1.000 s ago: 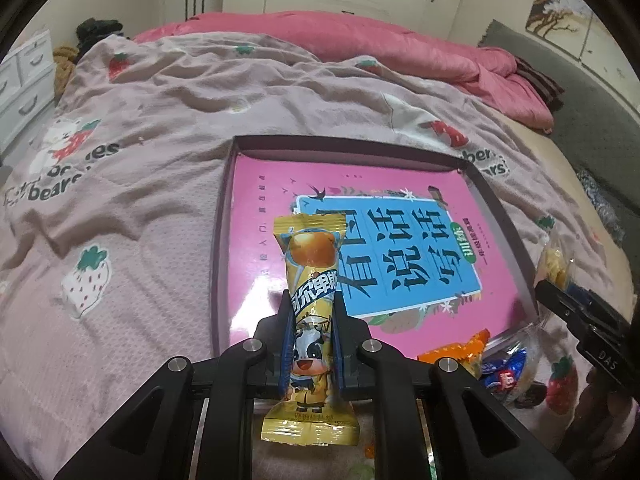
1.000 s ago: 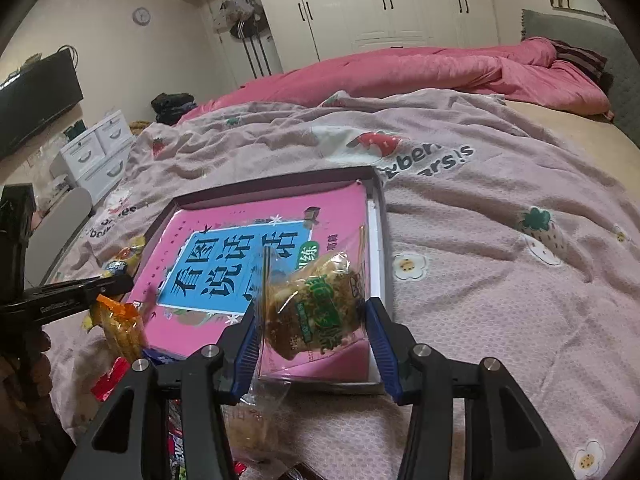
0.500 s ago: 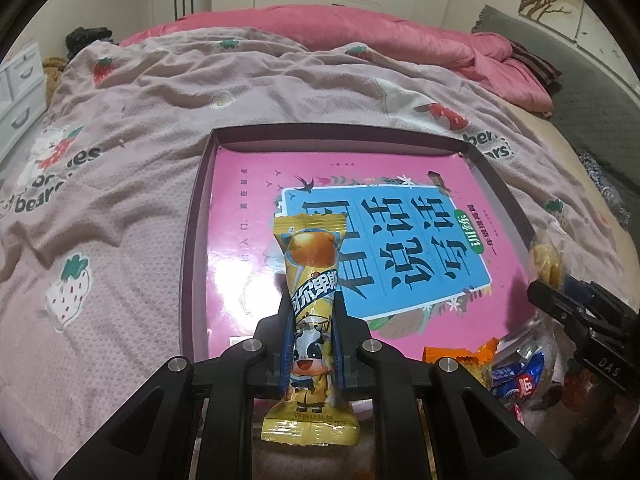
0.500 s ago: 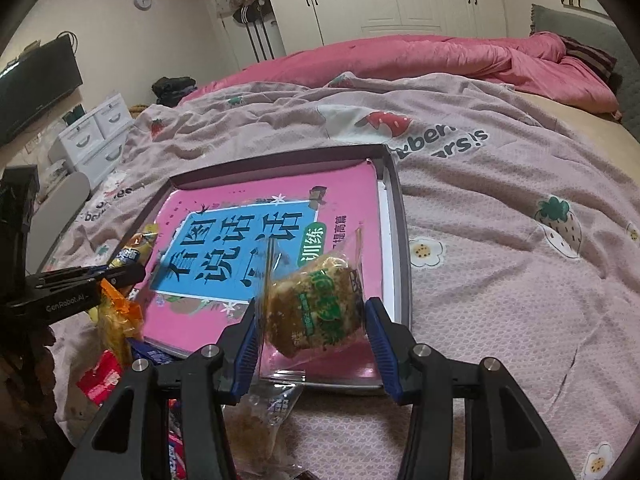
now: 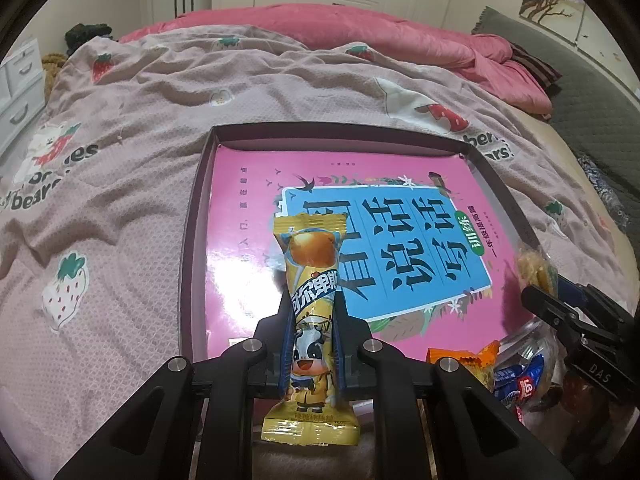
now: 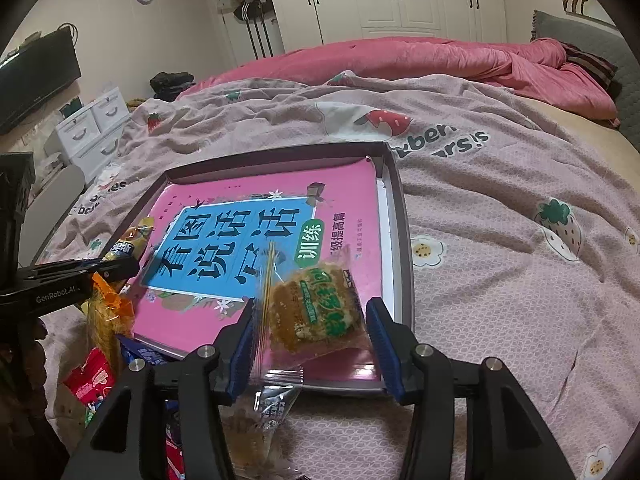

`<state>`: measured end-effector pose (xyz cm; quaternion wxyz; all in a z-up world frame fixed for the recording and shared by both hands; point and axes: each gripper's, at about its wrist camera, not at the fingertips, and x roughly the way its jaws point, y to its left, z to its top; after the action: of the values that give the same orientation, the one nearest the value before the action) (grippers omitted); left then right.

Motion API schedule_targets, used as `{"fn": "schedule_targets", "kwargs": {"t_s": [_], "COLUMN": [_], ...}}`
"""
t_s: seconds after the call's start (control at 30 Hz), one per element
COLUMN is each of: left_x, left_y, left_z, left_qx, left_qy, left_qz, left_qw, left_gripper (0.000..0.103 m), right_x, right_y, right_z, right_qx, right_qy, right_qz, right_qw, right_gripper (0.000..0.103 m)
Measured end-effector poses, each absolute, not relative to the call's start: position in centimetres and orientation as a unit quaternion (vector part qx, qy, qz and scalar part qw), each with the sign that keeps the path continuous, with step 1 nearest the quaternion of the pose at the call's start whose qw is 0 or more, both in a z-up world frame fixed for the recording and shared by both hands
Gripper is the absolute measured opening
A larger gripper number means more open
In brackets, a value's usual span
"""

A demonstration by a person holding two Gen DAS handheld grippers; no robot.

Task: Organize snacks
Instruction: 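Carry the yellow stick over the tray with the left tool while the right tool carries the cookie bag there, then open the left tool to drop the yellow stick while the right tool releases the cookie bag into the tray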

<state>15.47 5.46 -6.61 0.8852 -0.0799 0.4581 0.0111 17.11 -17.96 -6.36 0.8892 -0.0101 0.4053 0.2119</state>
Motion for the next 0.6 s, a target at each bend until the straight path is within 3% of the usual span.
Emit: {"fn": "schedule_targets", "kwargs": {"t_s": [0.3,0.4,0.47,0.6], "left_x": [15.43,15.39,15.36,15.20], "left_y": [5.54,5.75,5.92,5.97], "left_z": [-6.54,-6.50,-6.36,-6.02], "left_qx": [-0.077,-0.078,-0.084,-0.086], "left_qy": [0.459,0.459,0.457,0.453], "left_qz": [0.015,0.017,0.015,0.016], "left_qw": [0.885,0.885,0.886,0.887], "left_gripper": [0.020,0.025,0.034,0.039], "right_x": [16.63,16.48,16.47,16.52], "right_y": [-17.68,-17.71,-17.77,-18.02], "right_z": [-6.00,-5.67,-5.57,-5.44], "right_qx": [-0.021,-0.020,-0.019,-0.014], "right_qy": [0.395,0.388,0.385,0.384], "right_qz": [0.217,0.220,0.220,0.218], "right_qw": [0.892,0.895,0.896,0.897], "right_gripper": [0.058,0.061,0.063,0.063]}}
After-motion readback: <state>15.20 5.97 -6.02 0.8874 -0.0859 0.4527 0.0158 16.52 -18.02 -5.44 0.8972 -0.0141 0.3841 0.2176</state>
